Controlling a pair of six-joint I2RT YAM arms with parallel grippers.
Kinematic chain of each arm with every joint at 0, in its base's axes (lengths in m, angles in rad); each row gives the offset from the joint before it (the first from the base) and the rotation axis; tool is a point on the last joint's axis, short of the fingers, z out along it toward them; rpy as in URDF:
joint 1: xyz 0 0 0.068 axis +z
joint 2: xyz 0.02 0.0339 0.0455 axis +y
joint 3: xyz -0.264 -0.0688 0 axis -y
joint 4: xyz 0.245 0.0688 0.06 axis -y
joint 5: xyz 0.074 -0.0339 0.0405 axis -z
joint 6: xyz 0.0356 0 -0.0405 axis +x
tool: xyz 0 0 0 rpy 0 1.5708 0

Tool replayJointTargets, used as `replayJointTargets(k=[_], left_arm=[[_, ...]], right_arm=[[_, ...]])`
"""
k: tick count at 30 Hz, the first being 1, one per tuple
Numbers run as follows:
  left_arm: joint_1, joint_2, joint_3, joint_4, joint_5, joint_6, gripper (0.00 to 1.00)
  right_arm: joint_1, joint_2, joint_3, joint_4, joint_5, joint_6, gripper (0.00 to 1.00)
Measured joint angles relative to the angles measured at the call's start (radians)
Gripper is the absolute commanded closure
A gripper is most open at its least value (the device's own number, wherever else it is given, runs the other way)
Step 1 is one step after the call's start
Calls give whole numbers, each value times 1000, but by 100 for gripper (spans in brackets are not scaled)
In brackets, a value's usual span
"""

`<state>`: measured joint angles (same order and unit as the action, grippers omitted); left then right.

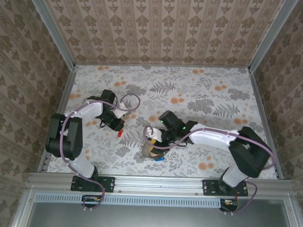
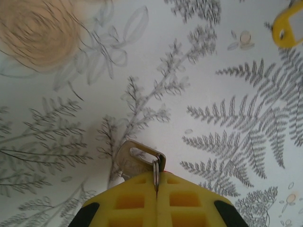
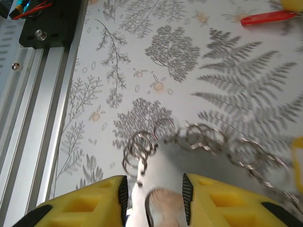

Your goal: Put the keys on the keyring

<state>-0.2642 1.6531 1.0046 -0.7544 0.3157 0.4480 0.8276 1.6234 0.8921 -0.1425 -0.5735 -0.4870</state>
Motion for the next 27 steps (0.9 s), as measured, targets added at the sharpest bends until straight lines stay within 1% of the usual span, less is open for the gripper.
replayJointTargets(k=[1, 2, 4, 6, 7, 11, 13, 17, 19, 22, 24, 27], left_arm=[[-6, 5, -3, -5, -3, 0, 100], [-11, 13, -4, -6, -6, 0, 95], [-17, 26, -8, -2, -6, 3, 74], [-18, 37, -11, -1, -5, -2, 49], [-17, 41, -12, 0, -2, -2, 44], [-17, 37, -12, 0, 37, -7, 44], [-17, 10, -19, 6, 59, -14, 43], [6, -128, -40, 26, 92, -69, 42], [43, -207, -50, 47, 114, -116, 42], [113, -313, -85, 92, 138, -221, 42], [166, -376, -116, 108, 142, -320, 42], [232, -427, -149, 108, 156, -445, 44]], right_arm=[[6, 29, 6, 15, -4, 6, 61], [10, 58, 14, 28, -7, 11, 61], [11, 98, 36, 33, -10, 7, 61], [13, 127, 63, 27, -10, -20, 61], [15, 137, 77, 19, -11, -44, 61], [22, 146, 123, -50, -21, -160, 61], [32, 146, 136, -80, -25, -204, 60], [62, 175, 176, -145, -14, -277, 60], [77, 202, 195, -156, 2, -297, 59], [92, 246, 230, -179, 29, -305, 59], [99, 272, 262, -195, 48, -306, 59], [101, 299, 319, -228, 68, -309, 58]])
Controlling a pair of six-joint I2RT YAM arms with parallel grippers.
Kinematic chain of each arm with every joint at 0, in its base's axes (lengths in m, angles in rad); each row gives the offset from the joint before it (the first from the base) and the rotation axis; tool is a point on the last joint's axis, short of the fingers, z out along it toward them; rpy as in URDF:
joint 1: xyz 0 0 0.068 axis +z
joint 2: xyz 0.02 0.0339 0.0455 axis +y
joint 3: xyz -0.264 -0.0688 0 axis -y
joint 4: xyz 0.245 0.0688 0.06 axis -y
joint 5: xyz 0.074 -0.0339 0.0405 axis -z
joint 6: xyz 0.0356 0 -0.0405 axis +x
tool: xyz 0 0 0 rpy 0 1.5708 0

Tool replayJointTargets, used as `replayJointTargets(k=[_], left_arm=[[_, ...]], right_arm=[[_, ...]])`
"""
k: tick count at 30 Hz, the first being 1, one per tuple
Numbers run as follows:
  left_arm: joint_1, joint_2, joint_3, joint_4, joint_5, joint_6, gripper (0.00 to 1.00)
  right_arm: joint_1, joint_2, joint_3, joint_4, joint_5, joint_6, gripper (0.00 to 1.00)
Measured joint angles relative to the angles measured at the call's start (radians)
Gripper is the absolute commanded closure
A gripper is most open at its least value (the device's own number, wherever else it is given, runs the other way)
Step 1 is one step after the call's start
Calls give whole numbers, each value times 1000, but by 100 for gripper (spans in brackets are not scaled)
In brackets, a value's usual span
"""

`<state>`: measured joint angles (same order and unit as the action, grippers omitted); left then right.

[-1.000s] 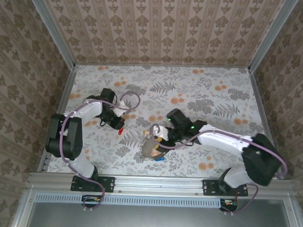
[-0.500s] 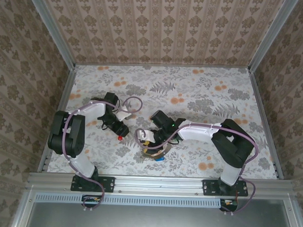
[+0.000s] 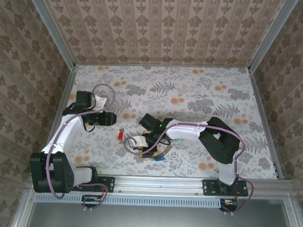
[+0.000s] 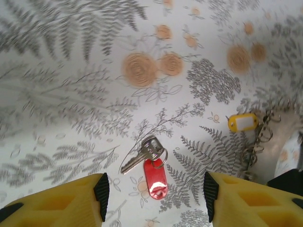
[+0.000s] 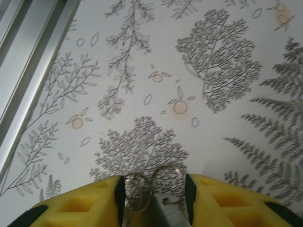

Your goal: Put the keys on the keyring

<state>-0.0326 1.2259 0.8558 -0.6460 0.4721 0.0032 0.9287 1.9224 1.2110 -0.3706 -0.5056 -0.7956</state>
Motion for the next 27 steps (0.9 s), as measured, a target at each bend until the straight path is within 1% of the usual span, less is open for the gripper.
replayJointTargets(k=[2, 5, 9, 14, 21, 22, 24, 26, 27], left_arm=[[27, -20, -23, -2, 8, -63, 45], [46, -56, -64, -9, 16, -132, 46], [50, -102, -115, -12, 30, -183, 47], [54, -122, -153, -4, 48, -218, 47], [54, -123, -177, 29, 76, -243, 47], [54, -124, -179, 31, 80, -244, 47], [54, -124, -180, 34, 84, -245, 47], [54, -126, -182, 46, 88, -245, 48], [54, -129, -183, 50, 90, -245, 48]], right_arm=[[0, 20, 47, -34, 10, -10, 59], [0, 63, 136, -123, 23, -34, 63], [0, 123, 229, -242, 32, -75, 61], [4, 153, 254, -355, 58, -106, 60], [19, 156, 268, -385, 105, -114, 61], [19, 156, 269, -388, 109, -114, 62], [19, 156, 271, -393, 112, -112, 70], [19, 156, 272, -397, 114, -109, 75], [19, 156, 273, -398, 114, -109, 79]])
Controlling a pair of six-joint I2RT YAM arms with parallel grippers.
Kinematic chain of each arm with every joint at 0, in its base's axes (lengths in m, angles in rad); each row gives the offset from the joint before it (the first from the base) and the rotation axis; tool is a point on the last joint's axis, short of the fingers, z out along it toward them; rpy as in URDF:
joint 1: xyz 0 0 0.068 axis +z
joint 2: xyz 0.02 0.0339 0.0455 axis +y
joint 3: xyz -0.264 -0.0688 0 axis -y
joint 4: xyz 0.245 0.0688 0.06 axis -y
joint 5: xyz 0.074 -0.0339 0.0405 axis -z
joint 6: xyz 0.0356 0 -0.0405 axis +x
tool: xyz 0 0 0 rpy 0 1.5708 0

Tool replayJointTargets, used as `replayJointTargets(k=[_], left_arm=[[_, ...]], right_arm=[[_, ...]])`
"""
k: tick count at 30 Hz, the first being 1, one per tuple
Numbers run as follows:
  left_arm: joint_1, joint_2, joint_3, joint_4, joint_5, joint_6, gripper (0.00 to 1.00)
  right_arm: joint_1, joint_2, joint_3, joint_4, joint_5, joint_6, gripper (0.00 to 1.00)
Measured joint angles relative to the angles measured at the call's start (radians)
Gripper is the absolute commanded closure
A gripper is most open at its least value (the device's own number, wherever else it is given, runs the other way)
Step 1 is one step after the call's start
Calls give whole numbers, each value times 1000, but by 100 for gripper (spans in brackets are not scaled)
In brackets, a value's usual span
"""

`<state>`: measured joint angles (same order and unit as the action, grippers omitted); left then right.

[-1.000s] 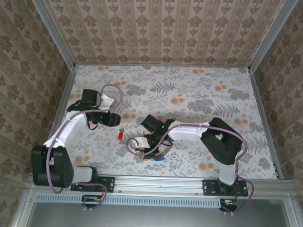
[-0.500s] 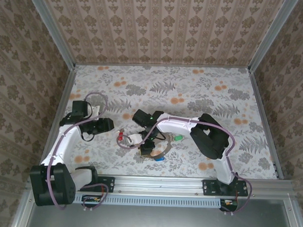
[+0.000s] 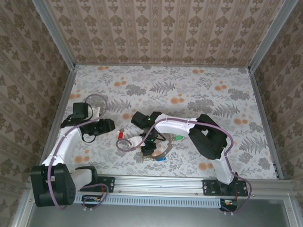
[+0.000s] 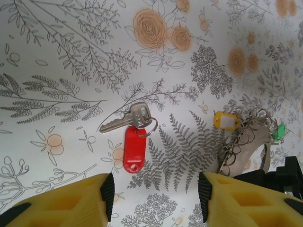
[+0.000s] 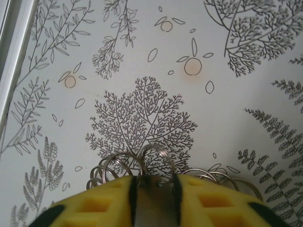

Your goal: Put the keys on the keyring

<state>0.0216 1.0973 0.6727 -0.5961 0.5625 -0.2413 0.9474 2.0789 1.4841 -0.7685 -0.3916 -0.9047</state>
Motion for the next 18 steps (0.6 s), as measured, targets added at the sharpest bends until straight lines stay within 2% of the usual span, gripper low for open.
replayJointTargets(k=[5, 11, 14, 18], left_arm=[[0, -8, -6, 11, 12, 0, 48], [0, -10, -16, 29, 31, 0, 48], [-1, -10, -27, 42, 42, -2, 48], [-8, -9, -45, 66, 43, -9, 48]], right_arm=[[1, 0, 1, -3, -7, -3, 91], [4, -55, -107, 40, -27, -37, 93], [5, -134, -202, 60, -27, -62, 92], [5, -214, -267, 115, -23, -55, 82]])
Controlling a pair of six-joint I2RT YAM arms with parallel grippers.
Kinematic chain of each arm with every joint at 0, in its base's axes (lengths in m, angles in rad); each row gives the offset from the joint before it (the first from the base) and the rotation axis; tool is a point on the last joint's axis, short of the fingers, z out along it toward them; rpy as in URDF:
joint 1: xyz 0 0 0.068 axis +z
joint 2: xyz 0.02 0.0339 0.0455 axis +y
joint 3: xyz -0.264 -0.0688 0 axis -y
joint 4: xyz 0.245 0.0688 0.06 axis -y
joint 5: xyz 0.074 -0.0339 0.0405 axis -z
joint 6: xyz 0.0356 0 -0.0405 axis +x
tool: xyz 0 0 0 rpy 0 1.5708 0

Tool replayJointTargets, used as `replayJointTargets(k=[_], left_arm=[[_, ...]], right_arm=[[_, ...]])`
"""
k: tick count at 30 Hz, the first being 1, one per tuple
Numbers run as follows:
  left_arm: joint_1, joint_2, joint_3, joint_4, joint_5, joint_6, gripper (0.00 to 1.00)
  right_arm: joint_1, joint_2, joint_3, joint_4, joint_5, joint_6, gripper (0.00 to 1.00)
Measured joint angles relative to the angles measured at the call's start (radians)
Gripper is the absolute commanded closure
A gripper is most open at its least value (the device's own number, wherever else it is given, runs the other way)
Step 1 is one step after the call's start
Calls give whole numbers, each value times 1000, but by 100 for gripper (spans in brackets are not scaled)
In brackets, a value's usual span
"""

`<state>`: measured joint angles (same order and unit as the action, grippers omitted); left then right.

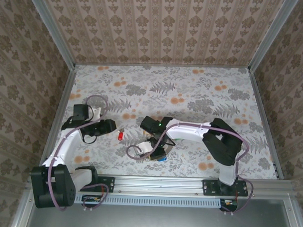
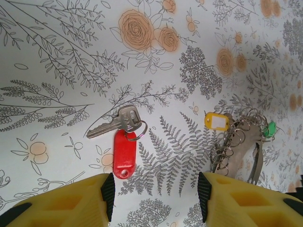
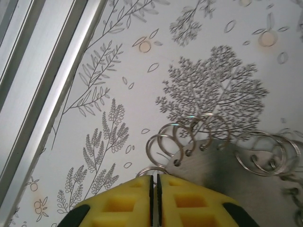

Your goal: Put the keys on the keyring

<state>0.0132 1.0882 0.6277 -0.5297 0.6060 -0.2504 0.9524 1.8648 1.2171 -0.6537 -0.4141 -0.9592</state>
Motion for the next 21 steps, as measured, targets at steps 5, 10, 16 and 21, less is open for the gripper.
replayJointTargets(k=[5, 10, 16, 21], left_arm=[[-7, 0, -22, 23, -8, -20, 48], [-7, 1, -26, 36, -30, -27, 48], [-7, 13, -26, 46, -42, -38, 48], [-7, 31, -26, 46, -45, -47, 48]], right_arm=[[-14, -37, -29, 154, 3, 102, 69], [-35, -18, -6, 205, 20, 185, 66], [-65, 28, 22, 183, 20, 277, 65], [-75, 80, 74, 121, 13, 353, 67]])
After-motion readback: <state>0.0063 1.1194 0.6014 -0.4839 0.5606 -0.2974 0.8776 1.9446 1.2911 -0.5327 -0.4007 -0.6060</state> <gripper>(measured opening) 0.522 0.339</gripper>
